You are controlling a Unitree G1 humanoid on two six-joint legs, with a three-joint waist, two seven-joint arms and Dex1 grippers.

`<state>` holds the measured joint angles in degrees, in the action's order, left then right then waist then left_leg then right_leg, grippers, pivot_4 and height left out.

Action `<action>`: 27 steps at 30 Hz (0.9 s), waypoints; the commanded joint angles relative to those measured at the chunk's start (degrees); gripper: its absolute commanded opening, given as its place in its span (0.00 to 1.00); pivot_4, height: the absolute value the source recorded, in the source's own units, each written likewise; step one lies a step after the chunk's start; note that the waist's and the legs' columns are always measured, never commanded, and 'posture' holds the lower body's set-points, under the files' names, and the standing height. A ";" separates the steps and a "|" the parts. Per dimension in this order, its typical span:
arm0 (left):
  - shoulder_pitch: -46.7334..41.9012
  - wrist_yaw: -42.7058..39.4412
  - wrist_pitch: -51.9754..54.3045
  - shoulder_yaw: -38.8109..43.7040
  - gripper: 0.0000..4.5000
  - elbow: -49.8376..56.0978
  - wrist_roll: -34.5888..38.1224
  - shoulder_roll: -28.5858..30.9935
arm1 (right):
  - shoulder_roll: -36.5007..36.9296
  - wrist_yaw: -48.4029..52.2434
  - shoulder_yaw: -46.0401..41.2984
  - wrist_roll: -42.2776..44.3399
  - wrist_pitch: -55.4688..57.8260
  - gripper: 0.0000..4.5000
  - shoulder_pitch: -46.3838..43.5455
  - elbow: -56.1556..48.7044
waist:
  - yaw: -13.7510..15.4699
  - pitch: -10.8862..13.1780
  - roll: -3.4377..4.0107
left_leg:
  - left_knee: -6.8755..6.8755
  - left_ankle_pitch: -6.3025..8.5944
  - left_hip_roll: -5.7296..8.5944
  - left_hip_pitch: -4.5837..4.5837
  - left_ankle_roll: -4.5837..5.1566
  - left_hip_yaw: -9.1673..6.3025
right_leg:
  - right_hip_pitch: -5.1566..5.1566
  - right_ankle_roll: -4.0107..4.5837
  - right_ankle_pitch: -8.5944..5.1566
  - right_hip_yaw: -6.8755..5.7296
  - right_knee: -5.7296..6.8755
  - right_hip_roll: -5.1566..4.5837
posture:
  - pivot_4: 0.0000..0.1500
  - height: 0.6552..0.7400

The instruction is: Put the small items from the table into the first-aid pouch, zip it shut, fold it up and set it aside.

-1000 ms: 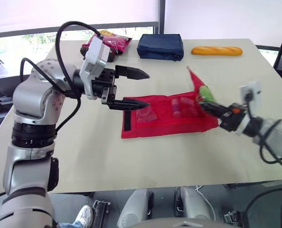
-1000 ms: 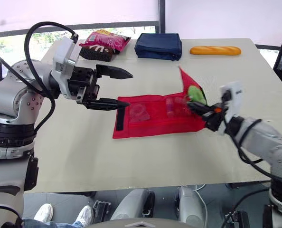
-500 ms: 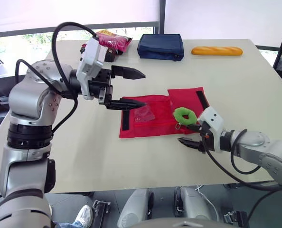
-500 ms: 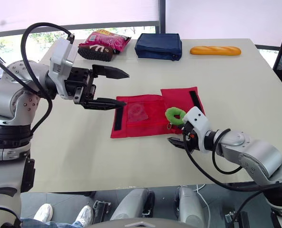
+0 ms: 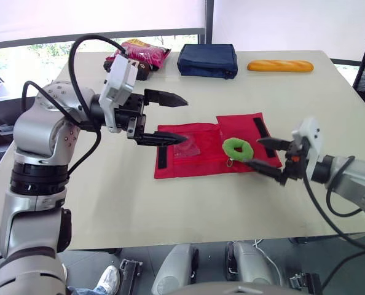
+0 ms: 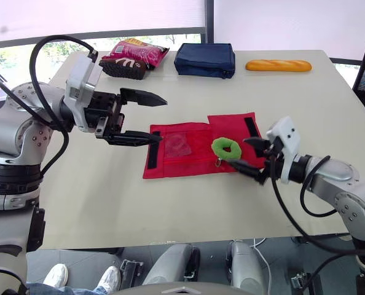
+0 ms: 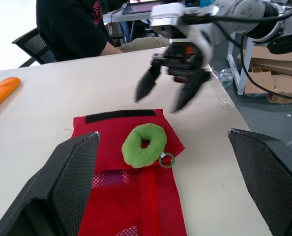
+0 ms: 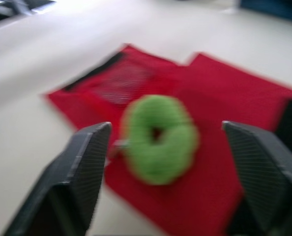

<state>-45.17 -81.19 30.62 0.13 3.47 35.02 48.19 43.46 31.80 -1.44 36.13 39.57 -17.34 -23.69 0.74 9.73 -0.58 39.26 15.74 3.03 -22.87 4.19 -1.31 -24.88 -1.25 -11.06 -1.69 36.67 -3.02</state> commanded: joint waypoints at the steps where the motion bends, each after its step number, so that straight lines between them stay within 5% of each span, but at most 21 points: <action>1: -0.39 -1.00 -0.45 1.75 1.00 1.33 0.82 1.17 | -0.42 1.27 6.15 -12.12 -10.43 0.47 -2.00 4.27 | -0.03 0.00 0.00 | -0.01 0.00 0.00 0.00 0.00 -0.01 | 0.00 0.01 0.00 0.00 0.00 0.01 | 1.00 0.99; 6: -0.17 -1.32 -0.45 1.97 1.00 1.72 0.80 1.55 | -4.15 3.60 12.16 -17.73 -13.35 0.03 -3.54 6.69 | -0.11 0.01 0.01 | -0.01 -0.01 0.00 0.00 -0.01 0.01 | -0.03 0.01 0.00 0.03 0.02 0.02 | 1.00 0.99; 11: 0.15 -1.03 -0.23 2.51 1.00 2.04 0.92 1.86 | -10.07 6.72 5.44 -4.37 -9.05 0.01 -2.09 -0.18 | 0.03 0.02 0.00 | -0.01 -0.01 0.00 -0.01 -0.01 -0.04 | -0.01 0.01 0.00 0.02 0.01 0.01 | 1.00 0.99; 21: 0.84 -1.08 -0.05 2.84 1.00 2.45 1.05 2.06 | -8.20 3.80 -6.74 -7.75 -11.42 0.01 -0.42 11.26 | 0.08 0.02 0.00 | 0.01 -0.01 0.06 0.01 -0.01 -0.03 | 0.01 0.01 0.01 0.02 0.04 -0.02 | 1.00 0.99; 22: 0.89 -1.11 -0.01 2.89 1.00 2.50 1.10 2.09 | -7.85 4.66 -8.13 -6.82 -10.94 0.13 0.10 12.81 | 0.08 0.02 0.00 | 0.01 -0.01 0.06 0.01 -0.01 -0.04 | 0.01 0.01 0.01 0.02 0.04 -0.02 | 1.00 0.99; 24: 1.18 -1.19 0.06 3.04 1.00 2.67 1.22 2.16 | -7.67 6.59 -10.22 -5.44 -10.84 0.19 0.89 15.51 | 0.04 0.02 0.00 | 0.00 -0.01 0.06 0.01 -0.01 -0.04 | 0.01 0.01 0.01 0.02 0.04 -0.02 | 1.00 0.99; 27: 1.75 -1.20 -0.07 3.17 1.00 2.60 1.13 2.25 | -7.81 10.99 -10.40 -5.27 -14.42 0.53 1.12 17.80 | -0.10 0.03 0.01 | -0.01 -0.01 0.05 0.02 -0.01 -0.03 | 0.01 0.02 0.01 0.02 0.04 -0.02 | 1.00 0.99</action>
<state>-43.23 -82.32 30.82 1.70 4.36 35.32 49.56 35.34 40.47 -10.57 29.95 27.91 -15.70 -5.17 0.64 9.75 -0.57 39.25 15.74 3.06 -22.85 4.18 -1.33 -24.87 -1.23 -11.06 -1.66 36.71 -3.04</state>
